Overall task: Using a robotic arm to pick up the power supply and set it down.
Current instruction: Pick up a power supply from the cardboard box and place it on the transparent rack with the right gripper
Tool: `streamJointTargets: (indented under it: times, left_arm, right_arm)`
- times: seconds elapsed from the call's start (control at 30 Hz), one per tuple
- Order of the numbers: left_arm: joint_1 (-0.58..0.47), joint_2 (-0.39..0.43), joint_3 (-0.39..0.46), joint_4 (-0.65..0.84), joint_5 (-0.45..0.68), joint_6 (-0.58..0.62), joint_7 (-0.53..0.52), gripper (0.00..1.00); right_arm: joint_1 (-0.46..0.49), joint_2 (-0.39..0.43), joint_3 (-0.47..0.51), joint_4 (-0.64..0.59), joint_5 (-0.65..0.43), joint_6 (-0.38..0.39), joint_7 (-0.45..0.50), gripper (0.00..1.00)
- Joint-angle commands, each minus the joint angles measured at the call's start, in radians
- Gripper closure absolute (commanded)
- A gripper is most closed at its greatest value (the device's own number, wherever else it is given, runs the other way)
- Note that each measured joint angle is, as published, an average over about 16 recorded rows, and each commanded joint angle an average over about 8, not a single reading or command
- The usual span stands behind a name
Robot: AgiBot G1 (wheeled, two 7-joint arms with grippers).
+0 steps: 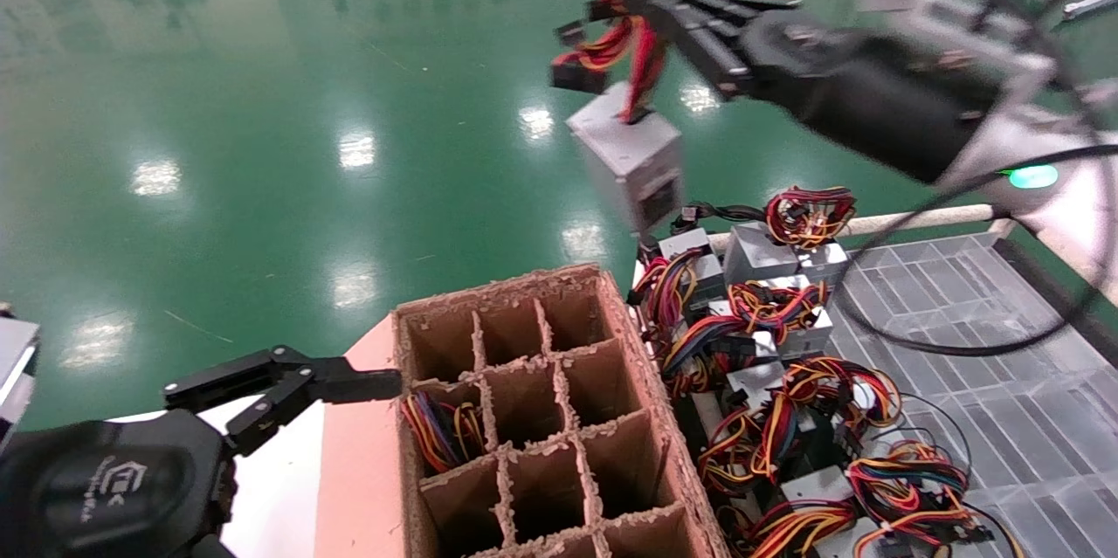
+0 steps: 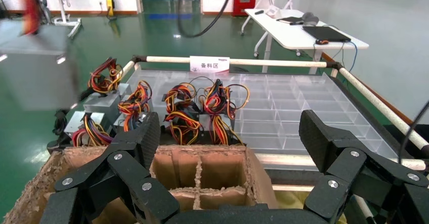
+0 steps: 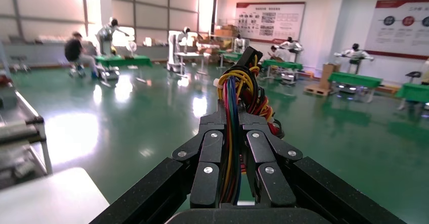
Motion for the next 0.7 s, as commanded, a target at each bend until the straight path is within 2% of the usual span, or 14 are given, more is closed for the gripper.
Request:
streamJointTargets:
  times: [0.03,0.23,0.37,0.53,0.7]
  left_arm:
    - [0.000,0.000,0.000,0.000,0.000,0.000,0.000,0.00]
    - [0.000,0.000,0.000,0.000,0.000,0.000,0.000,0.00]
    - [0.000,0.000,0.000,0.000,0.000,0.000,0.000,0.00]
    - [0.000,0.000,0.000,0.000,0.000,0.000,0.000,0.00]
    - [0.000,0.000,0.000,0.000,0.000,0.000,0.000,0.00]
  right_arm:
    - [0.020,0.040,-0.004,-0.015,-0.009,-0.041,0.000,1.00]
    - [0.061,0.155,-0.029,-0.061,-0.050,-0.137,0.013,1.00]
    - [0.069,0.215,-0.039,-0.088,-0.065,-0.173,0.022,1.00]
    - [0.075,0.275,-0.046,-0.111,-0.076,-0.178,0.027,1.00]
    - [0.095,0.314,-0.053,-0.144,-0.087,-0.138,0.027,1.00]
